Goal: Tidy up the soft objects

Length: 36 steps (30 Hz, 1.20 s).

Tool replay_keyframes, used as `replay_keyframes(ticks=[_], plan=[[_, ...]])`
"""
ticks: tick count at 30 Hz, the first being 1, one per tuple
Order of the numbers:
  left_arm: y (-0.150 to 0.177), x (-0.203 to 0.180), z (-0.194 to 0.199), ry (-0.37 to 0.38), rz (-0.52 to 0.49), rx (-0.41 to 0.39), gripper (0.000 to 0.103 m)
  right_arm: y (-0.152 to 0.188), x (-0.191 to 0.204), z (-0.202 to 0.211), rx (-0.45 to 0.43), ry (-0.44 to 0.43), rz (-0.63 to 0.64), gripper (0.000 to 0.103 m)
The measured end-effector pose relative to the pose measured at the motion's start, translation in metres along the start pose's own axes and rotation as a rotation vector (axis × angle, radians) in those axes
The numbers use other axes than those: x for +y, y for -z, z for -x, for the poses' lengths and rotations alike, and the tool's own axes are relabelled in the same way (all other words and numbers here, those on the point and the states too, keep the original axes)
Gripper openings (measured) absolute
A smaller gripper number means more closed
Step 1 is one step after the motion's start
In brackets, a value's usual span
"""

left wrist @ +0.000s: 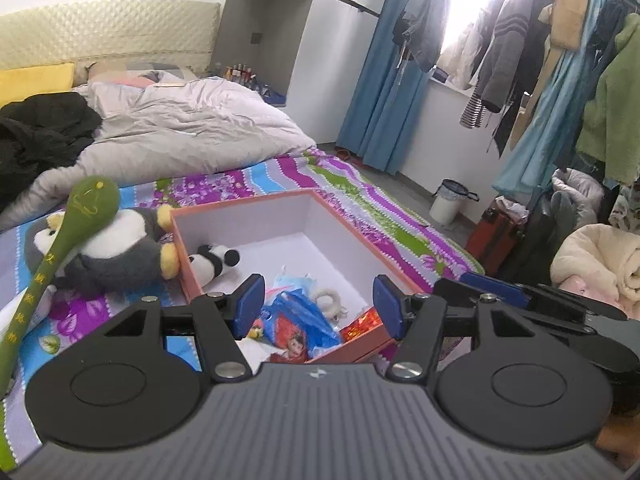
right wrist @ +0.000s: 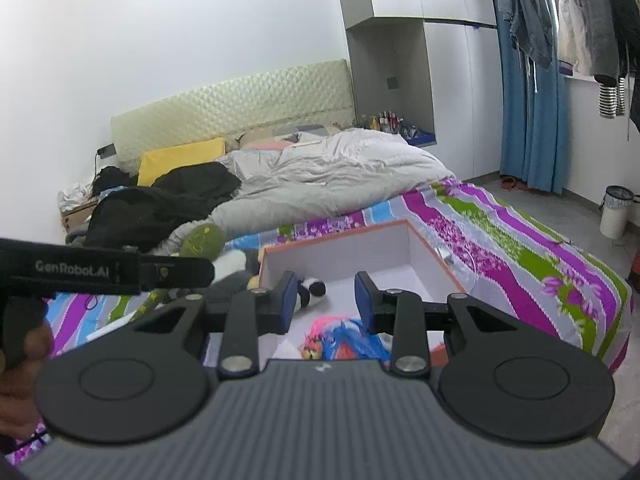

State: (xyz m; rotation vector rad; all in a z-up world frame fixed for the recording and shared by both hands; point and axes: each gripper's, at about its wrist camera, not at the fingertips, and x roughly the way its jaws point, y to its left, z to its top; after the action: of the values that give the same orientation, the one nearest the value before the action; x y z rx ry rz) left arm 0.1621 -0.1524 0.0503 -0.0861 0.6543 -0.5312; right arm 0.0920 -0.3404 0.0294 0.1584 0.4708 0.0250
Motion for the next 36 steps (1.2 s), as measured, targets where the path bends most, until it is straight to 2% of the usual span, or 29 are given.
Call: replay_keyframes(ticks=[6,14,28,31,36], plan=[[0.020,0.006,0.002,-0.028,0.012,0.010,0.066,0.016,0.008,0.003,0.016,0.026,0.042,0.034],[0.040,0.013,0.001,-0.070,0.008,0.036,0.066,0.027,0.008,-0.005,0.051,0.024,0.019,0.034],[0.041,0.019,-0.008,-0.083,0.029,0.047,0.066,0.032,0.013,-0.011,0.067,0.027,0.038,0.032],[0.041,0.019,-0.008,-0.085,0.028,0.046,0.073,0.032,0.012,-0.011,0.064,0.030,0.033,0.030],[0.041,0.017,-0.009,-0.104,0.030,0.055,0.076,0.033,0.011,-0.011,0.064,0.036,0.036,0.026]])
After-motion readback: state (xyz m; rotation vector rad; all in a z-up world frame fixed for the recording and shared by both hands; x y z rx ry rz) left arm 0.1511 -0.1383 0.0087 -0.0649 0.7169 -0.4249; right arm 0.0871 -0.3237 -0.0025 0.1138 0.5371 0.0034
